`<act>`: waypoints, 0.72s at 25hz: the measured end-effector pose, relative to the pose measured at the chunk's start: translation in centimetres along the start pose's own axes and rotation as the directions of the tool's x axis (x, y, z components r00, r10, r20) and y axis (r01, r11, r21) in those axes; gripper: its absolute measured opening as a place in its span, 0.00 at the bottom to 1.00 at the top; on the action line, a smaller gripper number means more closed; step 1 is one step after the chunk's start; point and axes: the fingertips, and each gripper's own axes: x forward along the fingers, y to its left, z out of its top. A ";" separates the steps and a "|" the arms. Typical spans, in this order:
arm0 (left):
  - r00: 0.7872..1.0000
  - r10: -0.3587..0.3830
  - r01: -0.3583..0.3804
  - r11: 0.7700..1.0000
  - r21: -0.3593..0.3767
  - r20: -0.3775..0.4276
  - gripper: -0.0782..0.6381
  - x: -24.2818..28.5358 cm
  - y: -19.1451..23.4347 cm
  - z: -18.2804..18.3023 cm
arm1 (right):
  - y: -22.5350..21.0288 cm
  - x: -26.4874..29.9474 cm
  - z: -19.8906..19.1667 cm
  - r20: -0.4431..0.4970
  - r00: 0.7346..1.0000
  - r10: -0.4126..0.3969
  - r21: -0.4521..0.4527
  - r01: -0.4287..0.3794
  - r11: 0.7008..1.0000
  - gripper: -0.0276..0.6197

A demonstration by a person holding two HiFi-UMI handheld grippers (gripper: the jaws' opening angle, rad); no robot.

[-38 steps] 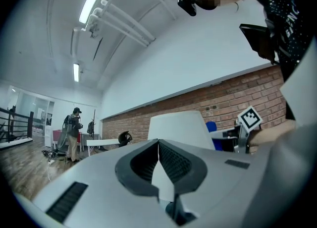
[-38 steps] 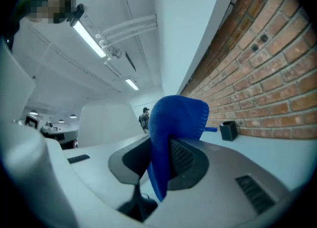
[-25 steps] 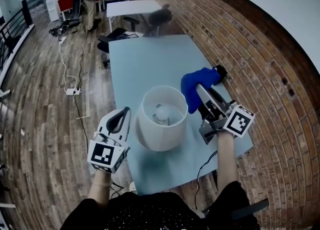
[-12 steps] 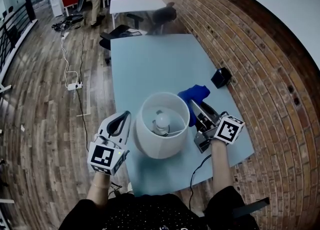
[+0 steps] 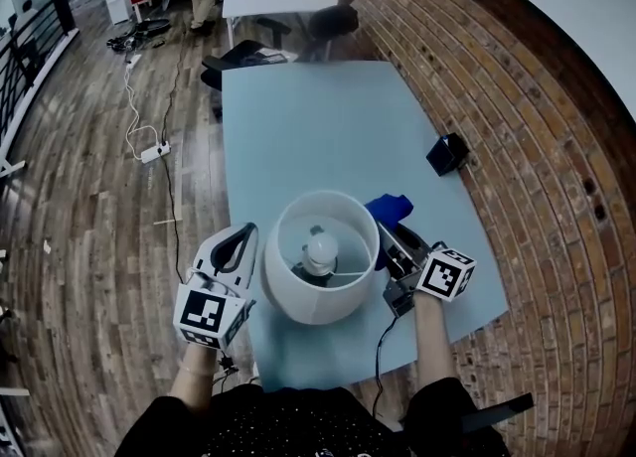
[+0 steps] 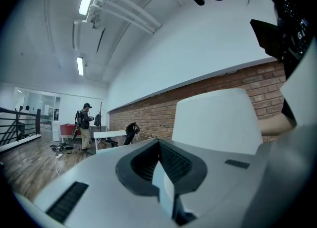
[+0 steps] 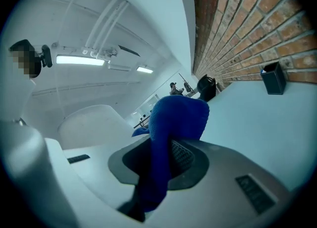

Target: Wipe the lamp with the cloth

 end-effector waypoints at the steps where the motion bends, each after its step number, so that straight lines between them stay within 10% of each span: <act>1: 1.000 0.001 -0.001 1.000 -0.001 -0.002 0.12 0.1 0.0 -0.1 | -0.5 0.0 -0.4 -0.008 1.000 -0.015 0.003 0.015 1.000 0.16; 12: 1.000 0.011 -0.011 1.000 0.005 0.000 0.12 0.8 0.4 0.1 | -5.3 -0.6 -2.3 -0.077 0.992 -0.101 0.082 0.107 0.991 0.16; 18: 0.999 -0.017 0.015 0.997 0.071 0.037 0.12 2.6 1.6 2.8 | -0.1 1.7 7.3 -0.032 0.990 0.135 -0.023 -0.136 0.990 0.16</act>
